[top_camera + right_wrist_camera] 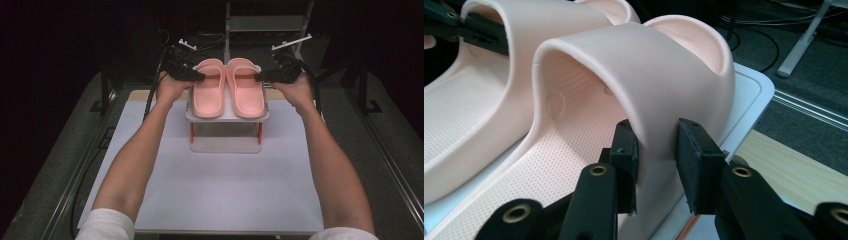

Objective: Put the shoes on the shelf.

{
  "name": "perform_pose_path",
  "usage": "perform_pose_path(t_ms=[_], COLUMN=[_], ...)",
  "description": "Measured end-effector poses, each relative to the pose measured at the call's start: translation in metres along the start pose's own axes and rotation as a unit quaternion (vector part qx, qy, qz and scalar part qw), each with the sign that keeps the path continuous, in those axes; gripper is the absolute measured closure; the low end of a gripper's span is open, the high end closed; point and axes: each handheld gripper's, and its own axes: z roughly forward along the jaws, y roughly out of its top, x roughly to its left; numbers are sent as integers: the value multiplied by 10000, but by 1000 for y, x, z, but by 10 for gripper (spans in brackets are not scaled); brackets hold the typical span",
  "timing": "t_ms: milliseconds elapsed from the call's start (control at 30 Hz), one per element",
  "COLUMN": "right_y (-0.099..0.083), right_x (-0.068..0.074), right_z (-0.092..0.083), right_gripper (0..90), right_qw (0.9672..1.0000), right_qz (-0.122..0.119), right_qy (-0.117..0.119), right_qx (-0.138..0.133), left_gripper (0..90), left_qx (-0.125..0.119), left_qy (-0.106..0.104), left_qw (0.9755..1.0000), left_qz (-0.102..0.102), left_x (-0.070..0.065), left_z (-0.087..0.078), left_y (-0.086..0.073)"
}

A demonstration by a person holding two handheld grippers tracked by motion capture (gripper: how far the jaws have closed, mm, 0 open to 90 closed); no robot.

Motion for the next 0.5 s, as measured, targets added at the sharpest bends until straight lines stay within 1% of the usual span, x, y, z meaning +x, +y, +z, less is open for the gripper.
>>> perform_pose_path(t_ms=[300,433,500], right_y=[-1,-3,-5], right_x=[2,4,4], right_z=[0,-1,-2], right_gripper=[683,667,661], right_qw=[9999,9996,9993], right_qz=[54,94,108], right_qy=[124,259,330], right_qx=[-14,-40,-107], left_gripper=[525,521,519], left_qx=[-20,-25,-78], left_qy=[28,50,87], left_qw=[10000,10000,9999], left_qz=[15,-15,-23], left_x=[-2,-4,-6], left_z=[1,0,1], left_y=[0,0,-1])
